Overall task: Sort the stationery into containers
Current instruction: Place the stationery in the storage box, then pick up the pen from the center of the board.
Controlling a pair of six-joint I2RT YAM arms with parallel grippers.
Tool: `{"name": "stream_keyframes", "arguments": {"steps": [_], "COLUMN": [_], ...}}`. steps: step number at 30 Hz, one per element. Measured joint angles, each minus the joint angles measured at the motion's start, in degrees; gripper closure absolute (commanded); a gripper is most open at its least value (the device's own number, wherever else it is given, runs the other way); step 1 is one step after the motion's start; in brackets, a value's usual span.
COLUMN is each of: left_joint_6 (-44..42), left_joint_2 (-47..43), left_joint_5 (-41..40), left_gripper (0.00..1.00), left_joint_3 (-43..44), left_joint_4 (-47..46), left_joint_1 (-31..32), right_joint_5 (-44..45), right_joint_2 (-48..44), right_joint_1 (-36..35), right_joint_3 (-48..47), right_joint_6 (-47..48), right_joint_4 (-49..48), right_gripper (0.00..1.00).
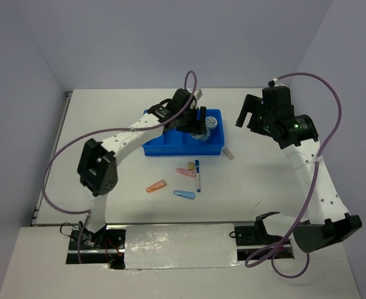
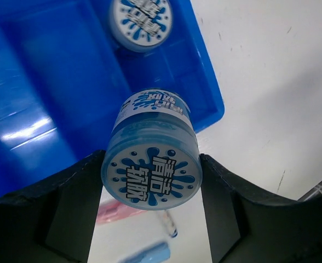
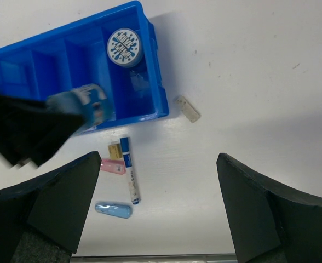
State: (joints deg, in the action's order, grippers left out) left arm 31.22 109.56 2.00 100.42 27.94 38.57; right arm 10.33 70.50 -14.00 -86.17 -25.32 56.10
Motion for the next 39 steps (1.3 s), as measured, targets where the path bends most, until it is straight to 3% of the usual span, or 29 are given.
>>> {"name": "stream_keyframes", "arguments": {"steps": [6, 12, 15, 16, 18, 19, 25, 31, 34, 39], "left_joint_6": [0.0, 0.2, 0.2, 0.2, 0.1, 0.0, 0.2, 2.1, 4.6, 3.7], "left_joint_2": [14.3, 15.3, 15.5, 15.8, 16.4, 16.7, 16.9, 9.9, 1.3, -13.7], "left_joint_5": [2.5, 1.9, 0.7, 0.6, 0.3, -0.1, -0.5, -2.1, -1.7, -8.3], "left_gripper": [1.0, 0.99, 0.61, 0.32, 0.03, 0.01, 0.01, 0.01, 0.01, 0.01], "left_joint_3": [11.9, 12.6, 12.8, 13.2, 13.7, 14.0, 15.9, 16.4, 14.4, 9.9], "left_joint_4": [-1.5, -2.3, -1.9, -1.6, -1.2, -1.0, 0.4, 2.9, 5.3, 10.1], "left_joint_1": [2.3, 3.1, 3.1, 3.1, 3.1, 3.1, 3.0, 0.4, -6.7, -22.1], "right_joint_5": [-0.7, -1.4, -1.9, -2.1, -2.5, -2.8, -3.4, 1.0, 2.3, 4.1], "right_joint_2": [-4.0, -4.8, -4.9, -4.9, -4.9, -4.9, -3.8, -1.7, 0.9, 11.7], "right_joint_1": [0.0, 0.0, 0.0, 0.0, 0.0, 0.0, -2.5, -16.4, -23.6, -31.5], "right_joint_3": [1.3, 1.4, 1.4, 1.4, 1.4, 1.4, 1.8, 7.6, 12.7, 18.1], "right_joint_6": [0.1, 0.8, 0.9, 1.0, 1.2, 1.3, 2.1, -1.0, -4.5, -11.2], "right_joint_4": [2.4, 3.8, 4.0, 4.0, 4.0, 4.0, 3.5, -0.2, -3.6, -8.4], "right_gripper": [0.06, 0.05, 0.05, 0.05, 0.05, 0.05, 0.07, 0.2, 0.34, 0.4]}}
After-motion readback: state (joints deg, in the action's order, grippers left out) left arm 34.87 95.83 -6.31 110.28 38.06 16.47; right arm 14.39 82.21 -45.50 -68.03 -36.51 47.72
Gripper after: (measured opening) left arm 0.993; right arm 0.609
